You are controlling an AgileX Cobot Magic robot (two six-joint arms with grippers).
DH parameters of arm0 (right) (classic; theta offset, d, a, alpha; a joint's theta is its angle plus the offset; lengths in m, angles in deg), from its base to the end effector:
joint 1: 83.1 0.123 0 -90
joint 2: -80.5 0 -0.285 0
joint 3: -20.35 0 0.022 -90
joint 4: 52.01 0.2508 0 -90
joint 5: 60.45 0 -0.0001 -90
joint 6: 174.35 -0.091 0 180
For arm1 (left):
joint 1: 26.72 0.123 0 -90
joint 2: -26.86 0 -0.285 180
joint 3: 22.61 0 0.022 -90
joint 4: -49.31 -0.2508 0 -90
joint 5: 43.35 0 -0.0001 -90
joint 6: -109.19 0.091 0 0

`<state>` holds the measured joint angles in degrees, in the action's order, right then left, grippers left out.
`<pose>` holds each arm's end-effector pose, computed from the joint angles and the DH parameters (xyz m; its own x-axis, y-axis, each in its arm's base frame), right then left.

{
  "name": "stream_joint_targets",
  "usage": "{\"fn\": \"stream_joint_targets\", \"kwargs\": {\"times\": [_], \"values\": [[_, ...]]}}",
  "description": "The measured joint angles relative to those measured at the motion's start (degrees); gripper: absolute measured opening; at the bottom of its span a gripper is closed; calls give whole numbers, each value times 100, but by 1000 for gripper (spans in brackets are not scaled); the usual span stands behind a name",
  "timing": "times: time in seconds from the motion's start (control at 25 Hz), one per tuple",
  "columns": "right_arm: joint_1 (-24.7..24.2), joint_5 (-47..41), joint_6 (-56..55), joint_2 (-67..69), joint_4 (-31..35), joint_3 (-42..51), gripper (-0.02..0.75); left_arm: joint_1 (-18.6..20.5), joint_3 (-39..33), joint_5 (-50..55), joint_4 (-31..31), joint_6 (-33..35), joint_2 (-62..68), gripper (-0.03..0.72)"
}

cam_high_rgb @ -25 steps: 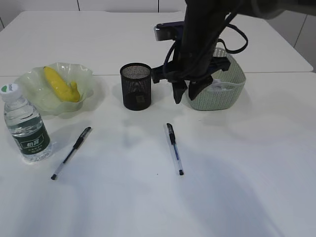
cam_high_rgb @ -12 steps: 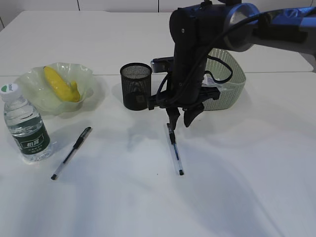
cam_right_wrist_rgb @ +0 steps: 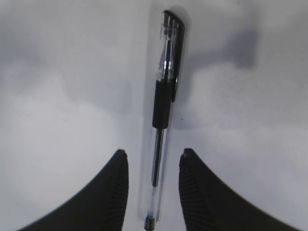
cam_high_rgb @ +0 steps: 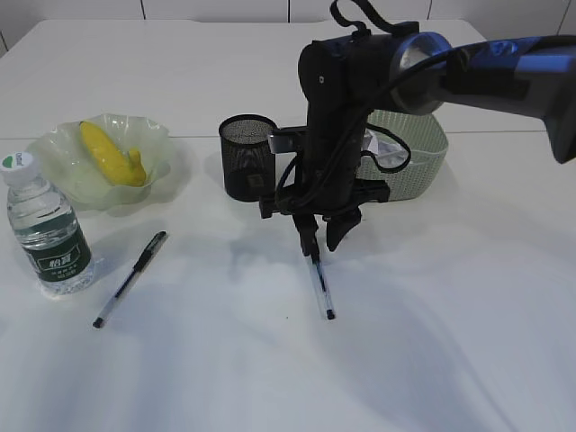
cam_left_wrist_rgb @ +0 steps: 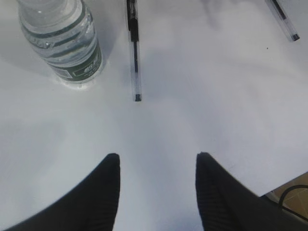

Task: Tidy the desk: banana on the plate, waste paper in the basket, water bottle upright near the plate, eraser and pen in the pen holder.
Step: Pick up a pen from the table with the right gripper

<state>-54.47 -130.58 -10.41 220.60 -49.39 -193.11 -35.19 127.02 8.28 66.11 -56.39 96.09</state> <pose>0.4109 0.2288 0.1643 -0.9784 -0.2023 -0.0417 -0.2045 0.9772 0.0576 0.1890 -0.0490 0.2925 -0.8378 0.1901 -0.5118 0.3118 0.9361 -0.1627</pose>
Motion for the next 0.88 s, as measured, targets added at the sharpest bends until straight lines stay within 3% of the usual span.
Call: {"fn": "stream_joint_targets", "kwargs": {"times": [0.88], "values": [[0, 285, -357, 326, -56, -57, 272, 0, 0, -9, 3, 0, 0, 363]]}}
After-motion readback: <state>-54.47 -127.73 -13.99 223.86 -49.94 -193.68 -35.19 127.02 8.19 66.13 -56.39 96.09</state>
